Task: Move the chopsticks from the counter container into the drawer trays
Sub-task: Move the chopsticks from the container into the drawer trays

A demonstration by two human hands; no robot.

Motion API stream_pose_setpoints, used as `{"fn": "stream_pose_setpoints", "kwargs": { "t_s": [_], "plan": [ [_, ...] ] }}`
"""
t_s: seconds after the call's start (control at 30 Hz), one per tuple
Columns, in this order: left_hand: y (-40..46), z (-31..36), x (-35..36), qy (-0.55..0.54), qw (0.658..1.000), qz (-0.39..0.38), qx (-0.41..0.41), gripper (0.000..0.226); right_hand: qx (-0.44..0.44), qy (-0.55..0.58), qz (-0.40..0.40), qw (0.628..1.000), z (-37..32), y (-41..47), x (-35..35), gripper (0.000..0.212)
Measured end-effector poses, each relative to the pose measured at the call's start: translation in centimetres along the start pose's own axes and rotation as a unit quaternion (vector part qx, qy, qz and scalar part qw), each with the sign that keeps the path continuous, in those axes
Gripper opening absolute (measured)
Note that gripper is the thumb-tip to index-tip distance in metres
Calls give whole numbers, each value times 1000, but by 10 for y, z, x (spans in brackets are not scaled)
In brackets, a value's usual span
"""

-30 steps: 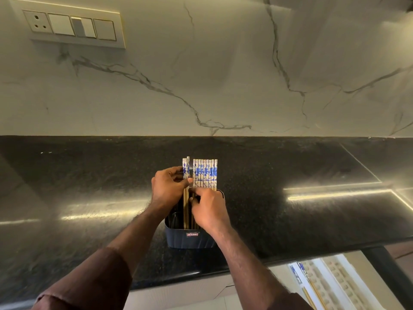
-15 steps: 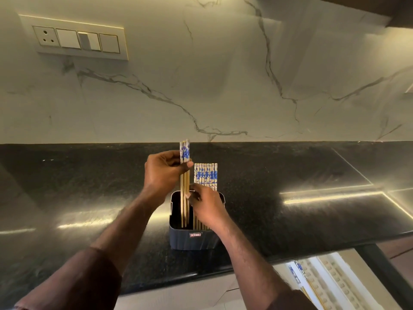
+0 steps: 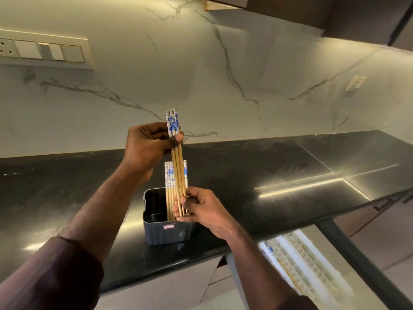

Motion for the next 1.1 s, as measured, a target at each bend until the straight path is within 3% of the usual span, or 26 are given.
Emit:
{"fn": "stream_pose_setpoints", "kwargs": {
  "t_s": [0.23,0.57,0.83,1.1],
  "plan": [
    [-44,-17,72,-20,998,-49,-37,25,19,-14,44,999,34,-68,-58,18],
    [-141,-56,230,-47,990,-85,-101,34,52,-26,114,992,92,-212,-184,16],
    [-193,-102,344,-38,983,-88,-158,18,108,-32,135,984,128,-297,-278,9],
    [-213,-206,394,45,953,-114,-275,10,194,-44,157,967,191,-301,-330,15]
  ]
}}
Point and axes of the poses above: each hand's wrist, its own y-axis towards the middle knuckle, its own x-axis out of the palm, z = x × y, the point moved 2 cm from there along y, towards the middle knuckle, and after that the axes turned 1 degree about x, right-handed, at the moved point
